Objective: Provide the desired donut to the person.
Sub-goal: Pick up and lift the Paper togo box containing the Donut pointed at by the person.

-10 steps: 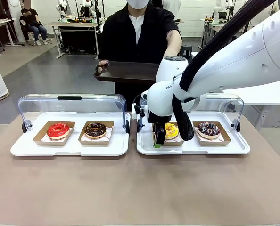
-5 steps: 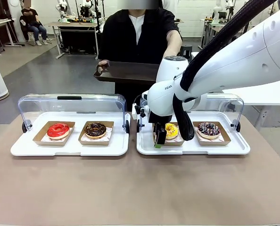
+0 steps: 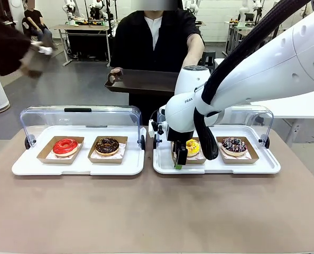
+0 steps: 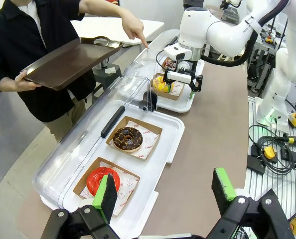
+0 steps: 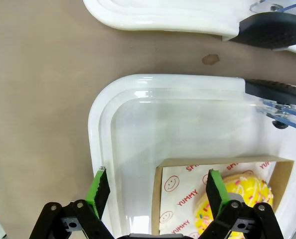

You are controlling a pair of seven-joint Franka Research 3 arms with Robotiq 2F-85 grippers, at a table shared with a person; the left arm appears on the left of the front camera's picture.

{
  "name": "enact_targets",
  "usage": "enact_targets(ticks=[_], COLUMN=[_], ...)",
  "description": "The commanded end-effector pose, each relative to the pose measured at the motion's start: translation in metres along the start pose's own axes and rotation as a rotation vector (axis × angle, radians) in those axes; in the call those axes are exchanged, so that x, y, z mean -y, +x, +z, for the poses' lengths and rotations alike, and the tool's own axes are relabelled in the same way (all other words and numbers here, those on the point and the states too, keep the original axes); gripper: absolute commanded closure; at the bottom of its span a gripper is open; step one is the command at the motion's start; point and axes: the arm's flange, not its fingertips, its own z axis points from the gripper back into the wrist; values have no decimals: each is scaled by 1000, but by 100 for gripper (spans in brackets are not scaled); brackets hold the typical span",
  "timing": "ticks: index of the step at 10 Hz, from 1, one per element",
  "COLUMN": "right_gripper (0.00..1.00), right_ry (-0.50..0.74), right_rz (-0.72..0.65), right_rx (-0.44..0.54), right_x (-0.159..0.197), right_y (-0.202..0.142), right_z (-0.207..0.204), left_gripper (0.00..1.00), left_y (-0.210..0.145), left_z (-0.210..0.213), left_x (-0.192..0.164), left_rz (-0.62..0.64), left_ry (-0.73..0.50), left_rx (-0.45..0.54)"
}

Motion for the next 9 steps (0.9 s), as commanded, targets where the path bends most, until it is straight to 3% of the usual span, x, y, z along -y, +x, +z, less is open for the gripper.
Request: enact_targets(ticks=[1,4,5,6,7,9], right_gripper=[0,0,57,59,100,100], right_ry=[5,-6,-16,-13,-12,-13], right_rz=[-9,17,35,36,33,35], right_rx=[-31,-35,-33,-33,-33,-32], right_x=[5,6,5,6,6,6], right_y=[2,2,3,3,3,2], right_z=[-5,-7,-7,-7,-7,-8], left_gripper=[0,0,0,0,0,0], left_y=[2,2,2,2,2,2], left_z=[1,1,1,1,1,1], left_x=[0,0,0,0,0,0], left_rz=[0,0,0,0,0,0], left_ry=[-3,-3,-3,-3,-3,-3], left_rx=[11,11,11,11,11,11])
